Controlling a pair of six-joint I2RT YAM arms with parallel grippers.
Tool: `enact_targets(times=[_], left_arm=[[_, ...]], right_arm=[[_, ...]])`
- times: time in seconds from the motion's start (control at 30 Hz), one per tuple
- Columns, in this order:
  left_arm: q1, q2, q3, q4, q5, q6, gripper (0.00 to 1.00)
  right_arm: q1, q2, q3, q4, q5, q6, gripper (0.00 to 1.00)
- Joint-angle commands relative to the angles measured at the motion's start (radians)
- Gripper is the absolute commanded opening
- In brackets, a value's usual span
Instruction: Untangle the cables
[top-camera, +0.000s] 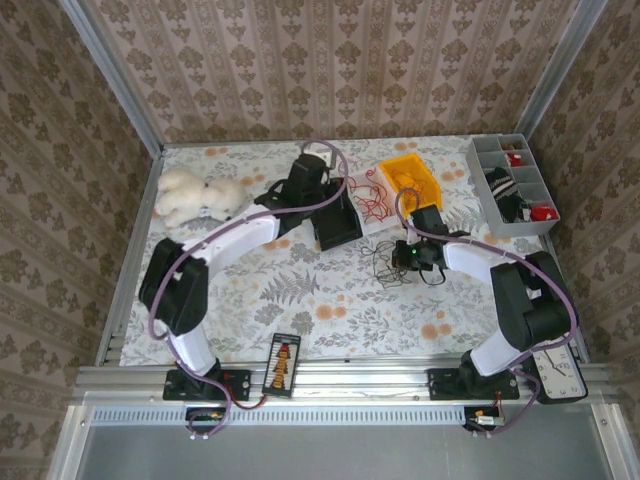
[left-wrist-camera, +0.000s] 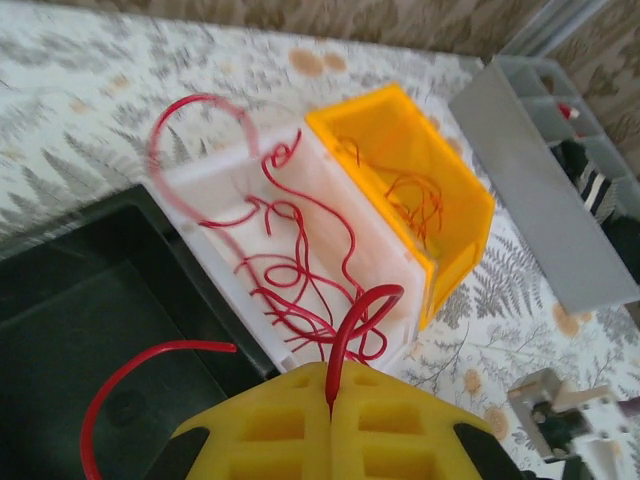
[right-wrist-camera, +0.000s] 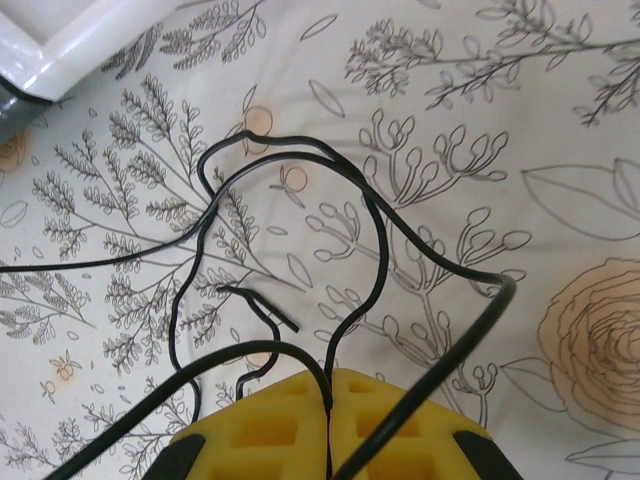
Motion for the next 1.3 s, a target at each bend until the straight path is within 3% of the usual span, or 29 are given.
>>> enact_targets(times=[0.0,0.53,1.0,1.13,1.23,1.27], left_arm=[[-0.015,0.070,0.091,0.002,0.066,-0.039,0.00],[-0.051,0.362,0.497,-0.295,0.175,-0.069,0.00],[-0.037,0.460,0.586,-0.358,0.158,-0.125,0.00],[-0.037,0.461,0.595,-0.354,0.126,-0.119,0.17],[-0.037,0.442,0.599,-0.348,0.080,-0.095,0.46],[-0.038,0.431,0.596,-0.341,0.065,-0.085,0.51]], right_arm=[[-0.011,-0.011,-0.005,0.022,-0.023,0.022,0.00],[-0.022,-0.027,-0.014,0.034,-0.032,0.026,0.02],[-0.027,-0.032,-0.022,0.051,-0.043,0.035,0.02],[-0.028,-0.042,-0.025,0.056,-0.041,0.038,0.02],[-0.028,-0.059,-0.038,0.073,-0.039,0.042,0.02],[-0.028,-0.066,-0.043,0.078,-0.039,0.043,0.02]])
